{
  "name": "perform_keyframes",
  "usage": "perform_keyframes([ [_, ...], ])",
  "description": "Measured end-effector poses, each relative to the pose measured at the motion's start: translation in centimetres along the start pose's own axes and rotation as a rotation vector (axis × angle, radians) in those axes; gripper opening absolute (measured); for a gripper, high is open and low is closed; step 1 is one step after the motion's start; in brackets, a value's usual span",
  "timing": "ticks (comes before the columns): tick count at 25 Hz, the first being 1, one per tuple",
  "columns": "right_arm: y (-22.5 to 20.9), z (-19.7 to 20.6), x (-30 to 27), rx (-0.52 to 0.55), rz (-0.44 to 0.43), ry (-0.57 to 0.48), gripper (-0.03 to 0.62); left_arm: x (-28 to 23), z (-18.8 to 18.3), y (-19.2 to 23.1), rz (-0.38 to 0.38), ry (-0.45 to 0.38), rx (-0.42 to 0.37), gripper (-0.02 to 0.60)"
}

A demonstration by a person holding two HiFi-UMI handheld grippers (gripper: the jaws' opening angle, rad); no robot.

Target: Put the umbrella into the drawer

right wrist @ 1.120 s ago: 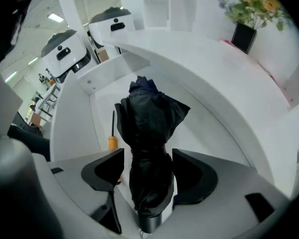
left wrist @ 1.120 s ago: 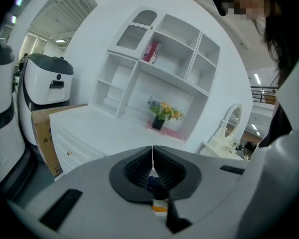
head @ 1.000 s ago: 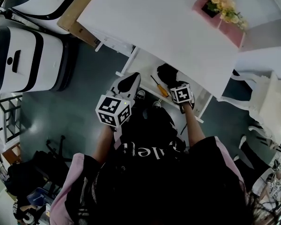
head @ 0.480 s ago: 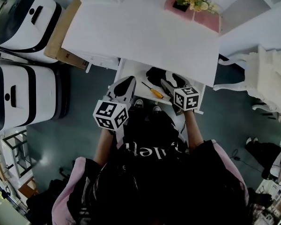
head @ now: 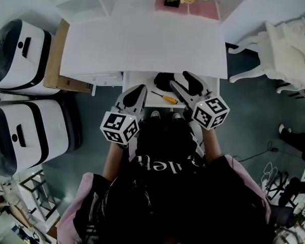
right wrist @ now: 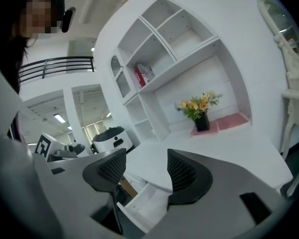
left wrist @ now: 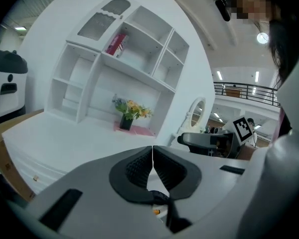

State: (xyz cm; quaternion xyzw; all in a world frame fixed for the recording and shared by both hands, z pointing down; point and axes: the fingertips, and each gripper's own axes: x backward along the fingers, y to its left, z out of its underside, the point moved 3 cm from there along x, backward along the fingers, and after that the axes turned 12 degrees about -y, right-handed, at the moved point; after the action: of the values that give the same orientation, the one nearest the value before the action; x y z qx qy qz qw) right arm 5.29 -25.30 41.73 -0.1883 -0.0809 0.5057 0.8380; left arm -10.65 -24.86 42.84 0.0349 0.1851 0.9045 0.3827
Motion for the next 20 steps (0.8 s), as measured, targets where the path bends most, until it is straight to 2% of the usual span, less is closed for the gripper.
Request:
perform_keyframes([
  [3, 0.5, -0.4, 1.2, -0.010, 0.038, -0.039, 0.272, -0.6, 1.1, -0.6, 0.042, 0.037, 0.008, 0.017],
  [4, 0.5, -0.4, 1.6, -0.015, 0.055, -0.050, 0.241, -0.9, 1.4, -0.9, 0.056, 0.046, 0.011, 0.017],
  [5, 0.4, -0.4, 2.0, -0.022, 0.076, -0.064, 0.174, -1.1, 1.7, -1.1, 0.070, 0.053, 0.013, 0.017],
  [6, 0.2, -0.3, 2.4, -0.030, 0.094, -0.075, 0.135, -1.3, 2.0, -1.3, 0.083, 0.058, 0.015, 0.017],
  [14, 0.0, 1.6, 5.6, -0.057, 0.154, -0.026, 0.100, -3.4, 2.6, -3.4, 0.147, 0.053, 0.028, 0.017],
  [20, 1.0, 2.7, 8.2, -0.041, 0.160, 0.014, 0.091, -3.6, 2.8, -5.1, 0.155, 0.028, 0.033, 0.017],
])
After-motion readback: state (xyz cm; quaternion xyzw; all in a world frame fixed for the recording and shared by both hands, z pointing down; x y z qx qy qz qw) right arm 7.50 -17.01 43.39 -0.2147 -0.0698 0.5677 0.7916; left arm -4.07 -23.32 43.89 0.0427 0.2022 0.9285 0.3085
